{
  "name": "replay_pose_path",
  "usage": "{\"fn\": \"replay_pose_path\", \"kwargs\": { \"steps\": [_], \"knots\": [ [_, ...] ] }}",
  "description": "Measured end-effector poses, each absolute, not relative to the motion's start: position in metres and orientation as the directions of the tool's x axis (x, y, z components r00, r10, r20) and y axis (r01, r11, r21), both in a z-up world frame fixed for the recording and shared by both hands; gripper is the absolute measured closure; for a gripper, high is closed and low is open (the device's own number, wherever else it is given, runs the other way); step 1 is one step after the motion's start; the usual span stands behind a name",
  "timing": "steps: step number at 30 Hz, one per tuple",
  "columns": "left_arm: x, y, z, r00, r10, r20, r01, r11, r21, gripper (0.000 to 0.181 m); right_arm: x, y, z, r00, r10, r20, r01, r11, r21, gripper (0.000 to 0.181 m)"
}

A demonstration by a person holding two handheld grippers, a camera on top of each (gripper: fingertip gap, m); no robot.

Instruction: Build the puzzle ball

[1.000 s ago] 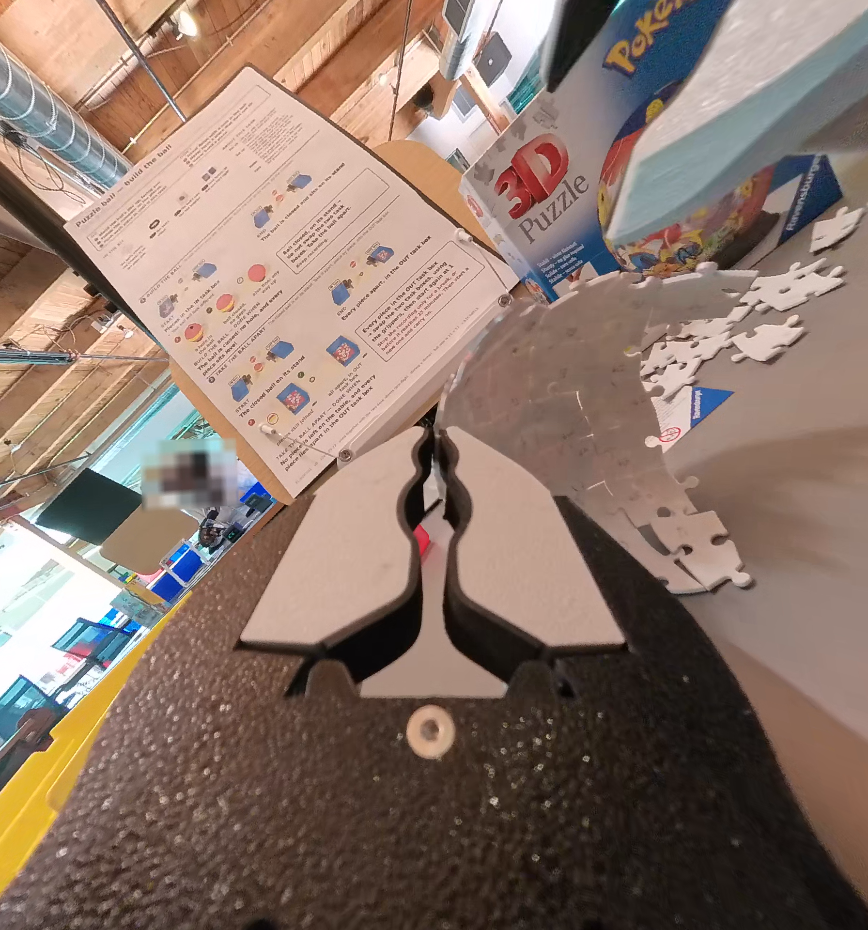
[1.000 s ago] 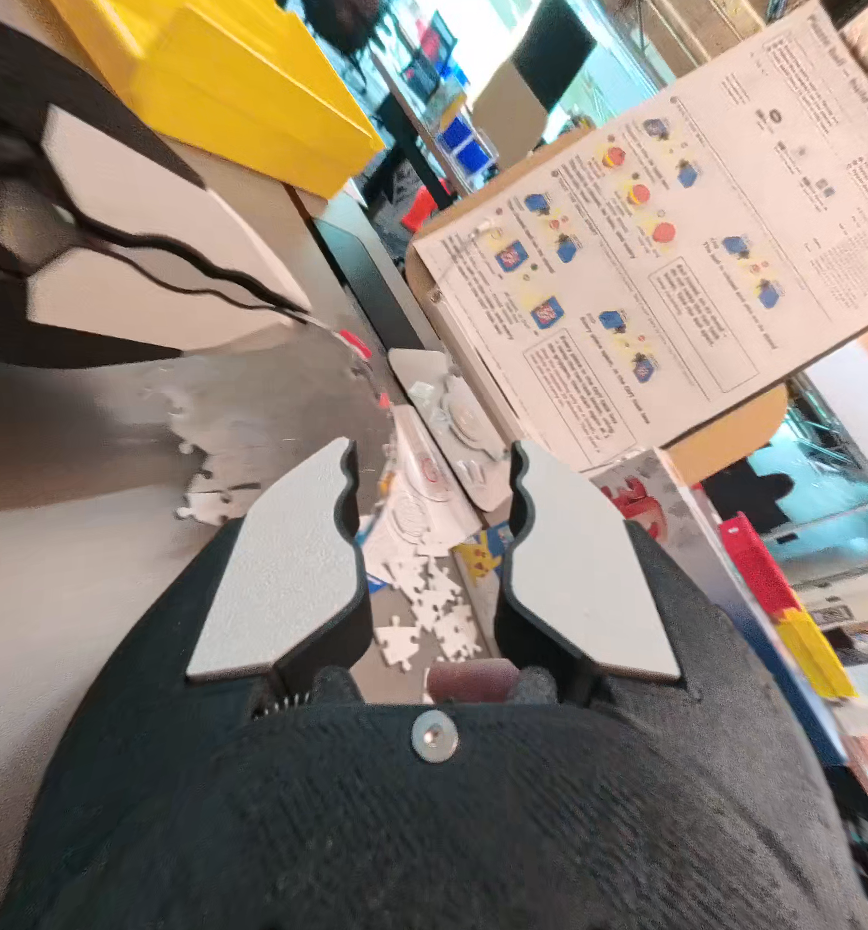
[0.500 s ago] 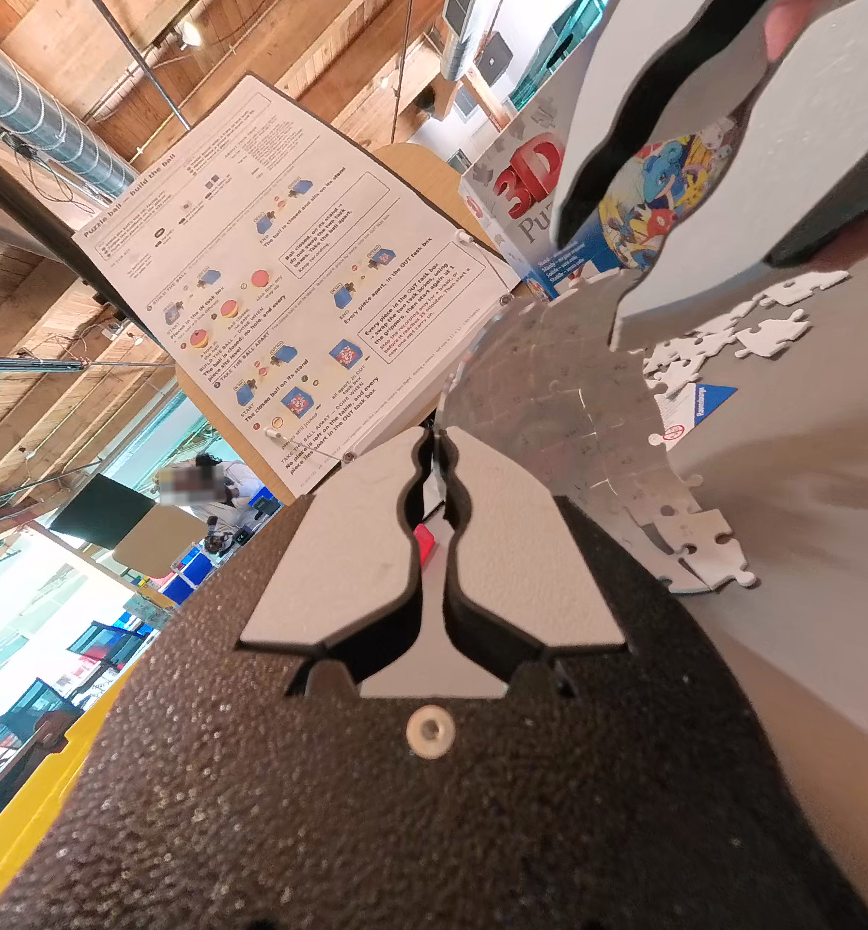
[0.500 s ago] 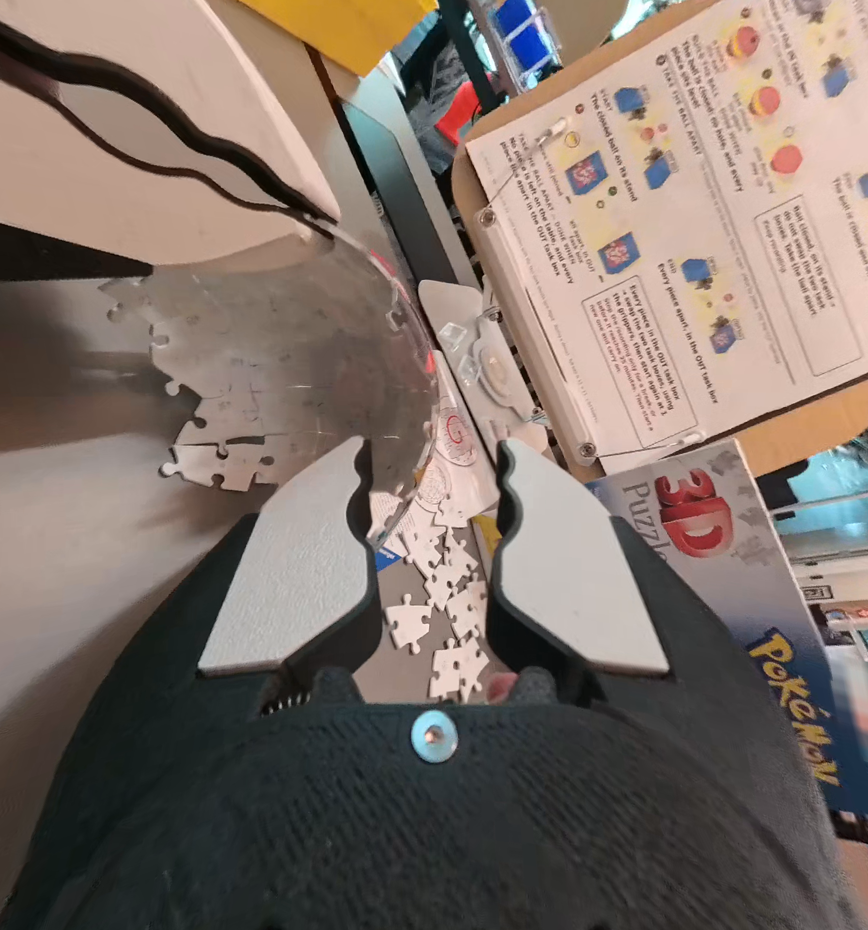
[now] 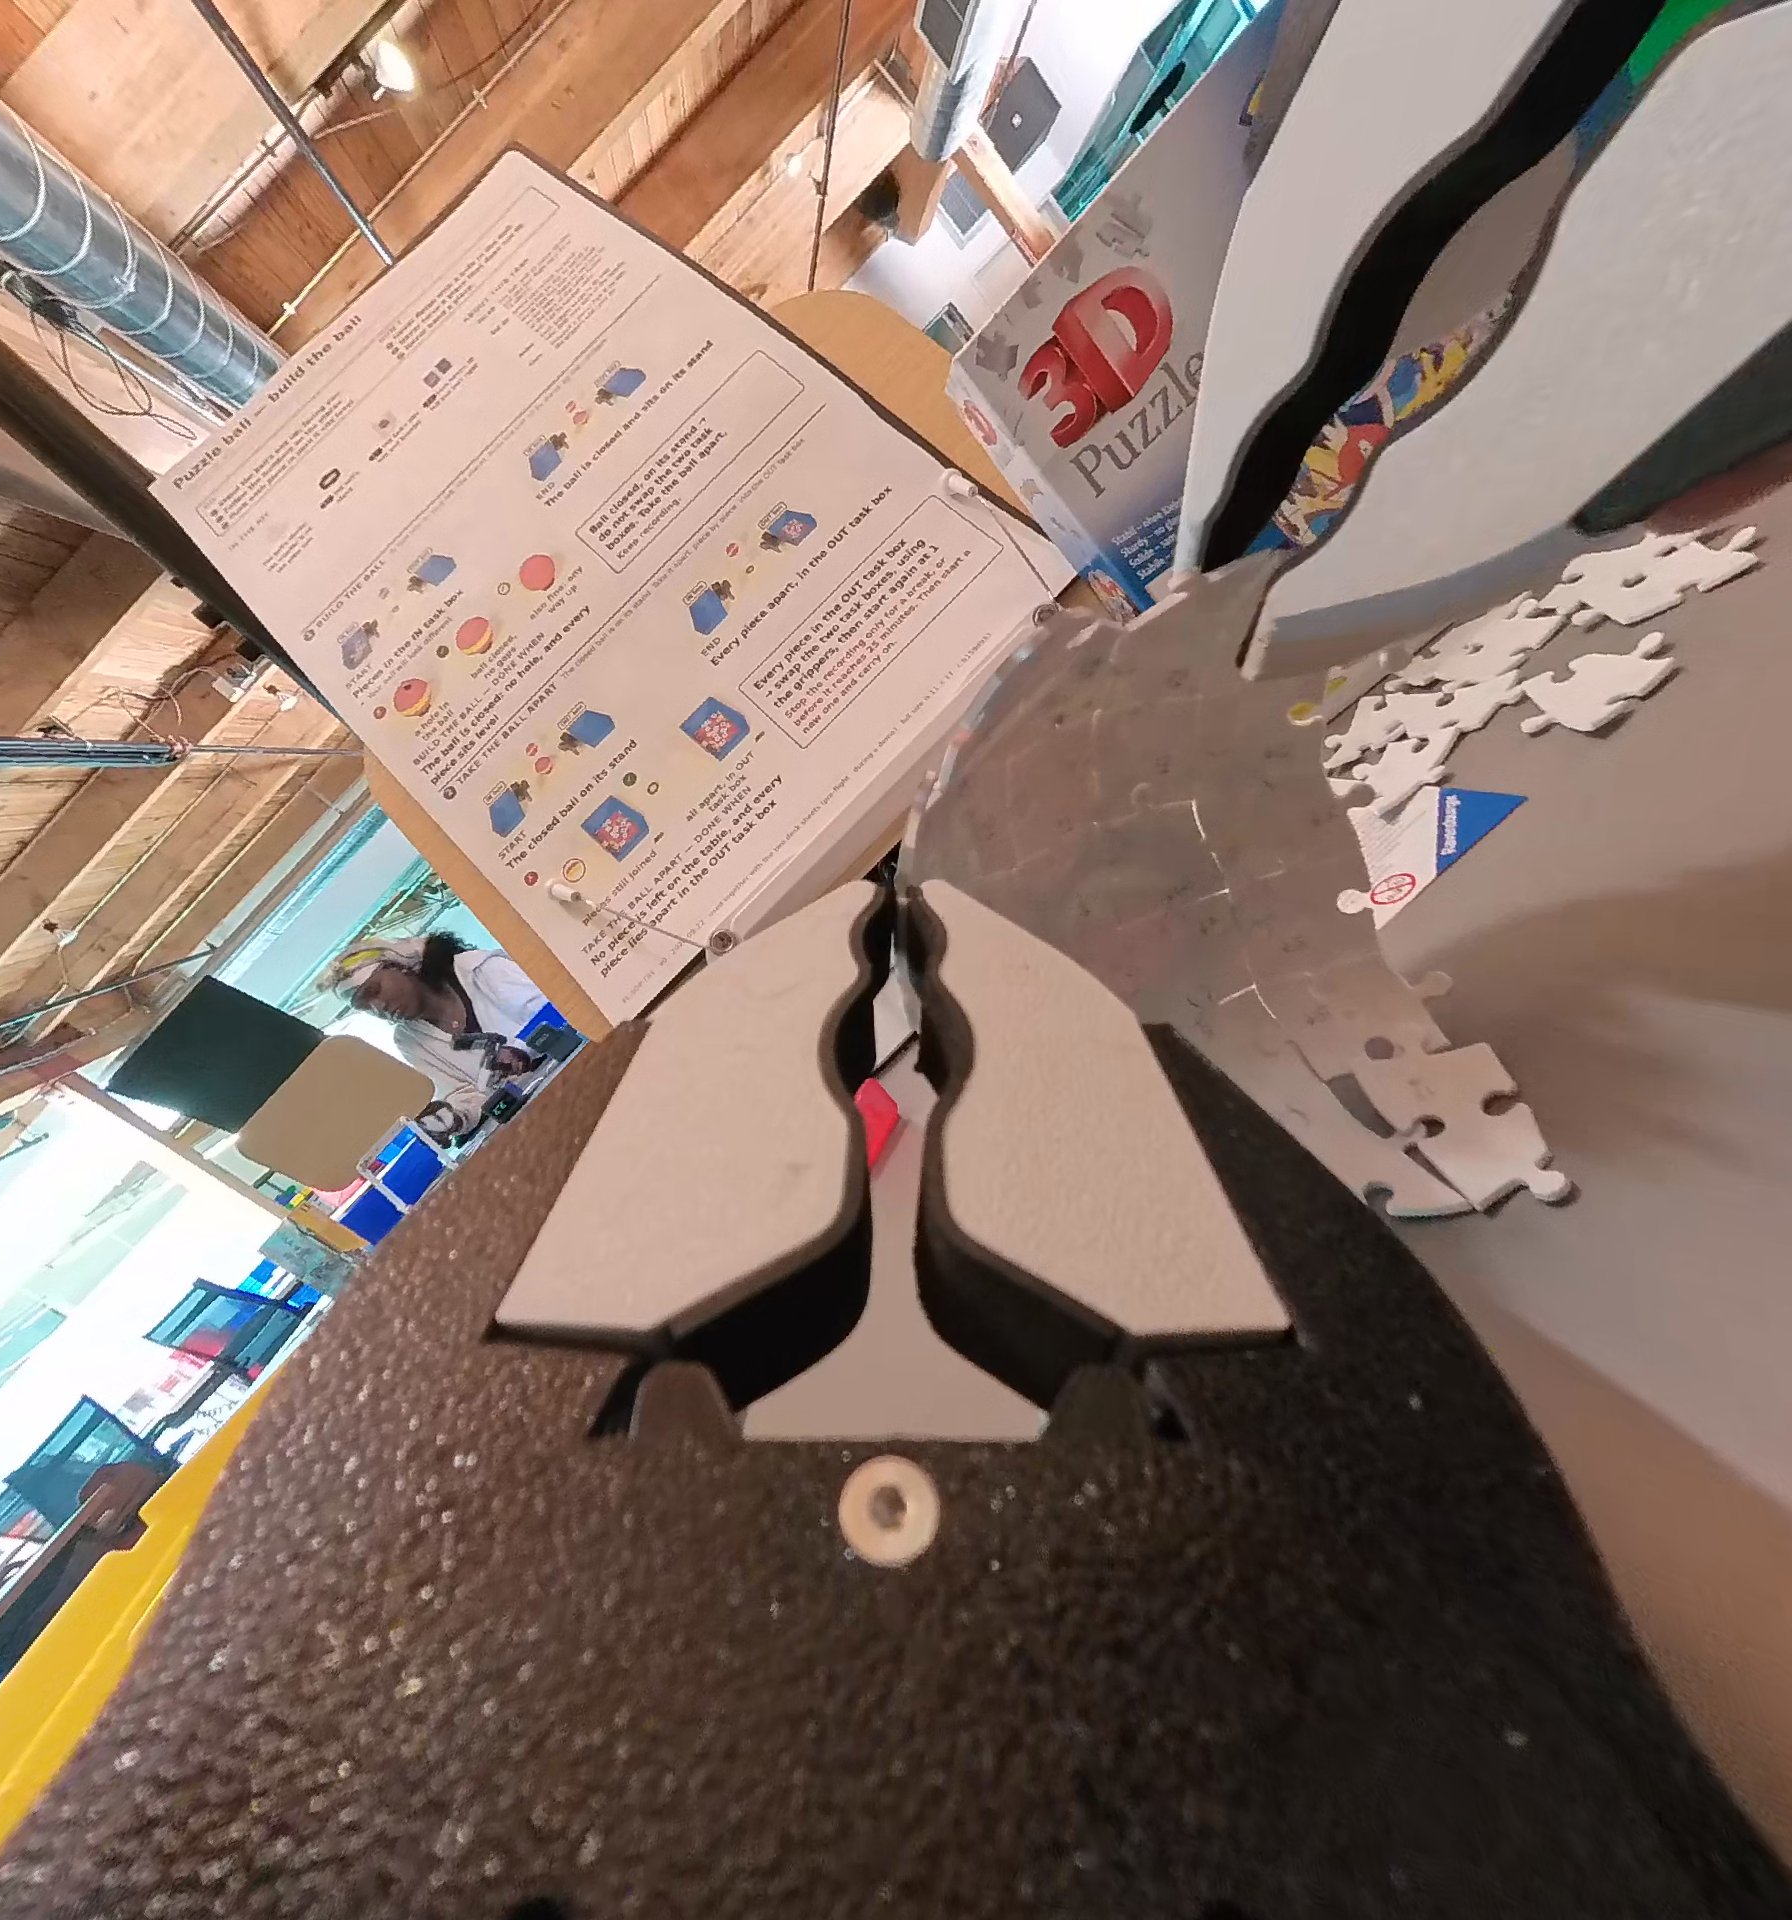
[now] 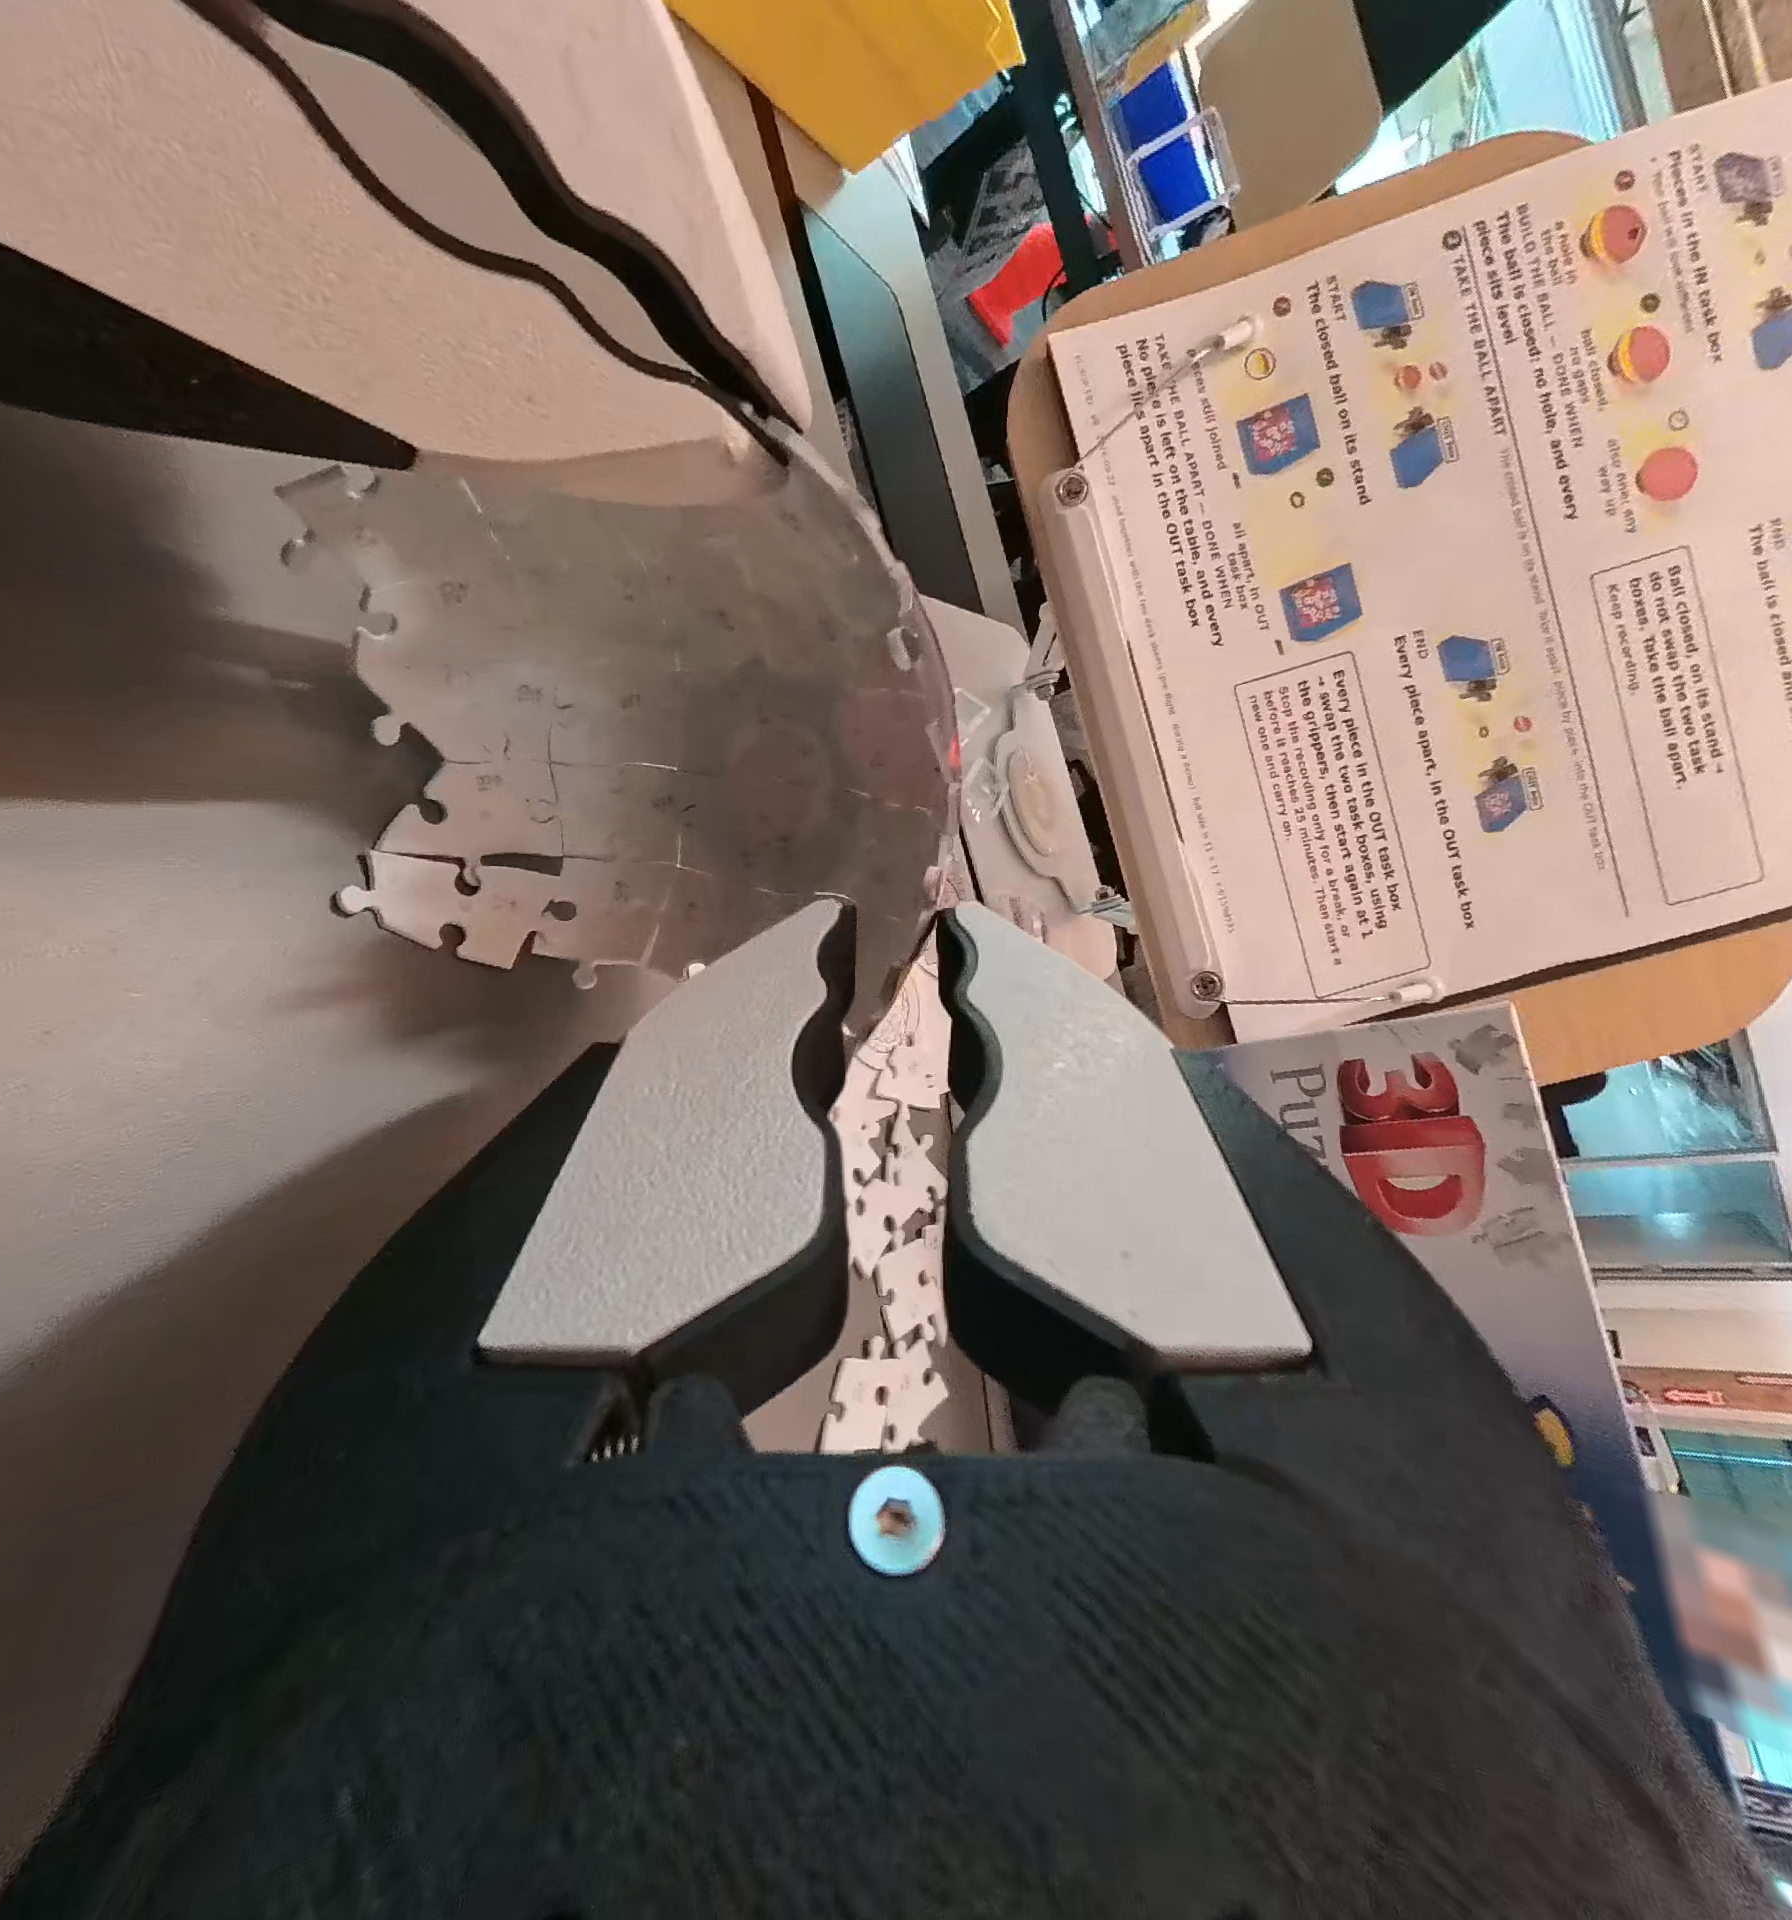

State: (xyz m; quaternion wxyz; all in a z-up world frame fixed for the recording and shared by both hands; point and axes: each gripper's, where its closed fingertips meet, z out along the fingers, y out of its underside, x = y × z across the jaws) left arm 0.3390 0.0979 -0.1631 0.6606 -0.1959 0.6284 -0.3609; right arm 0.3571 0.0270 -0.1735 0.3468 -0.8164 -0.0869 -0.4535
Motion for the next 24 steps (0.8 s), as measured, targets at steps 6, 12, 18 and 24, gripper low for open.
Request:
{"fn": "replay_pose_path", "kwargs": {
  "steps": [6,12,18,24],
  "knots": [
    [0.339,0.098,-0.164,-0.049,-0.721,-0.691,0.227,0.666,-0.711,0.179,0.357,0.026,-0.17,0.557,-0.177,0.811,0.464,-0.744,-0.481,0.169],
    [0.339,0.096,-0.164,-0.047,-0.718,-0.694,0.229,0.669,-0.707,0.179,0.357,0.029,-0.17,0.534,-0.212,0.819,0.444,-0.754,-0.484,0.162],
    [0.34,0.098,-0.164,-0.047,-0.723,-0.69,0.219,0.666,-0.713,0.179,0.352,0.017,-0.164,0.527,-0.343,0.778,0.37,-0.731,-0.573,0.152],
    [0.34,0.098,-0.164,-0.043,-0.718,-0.694,0.217,0.672,-0.708,0.179,0.35,-0.003,-0.183,0.566,-0.46,0.684,0.233,-0.707,-0.668,0.157]
  ]
}}
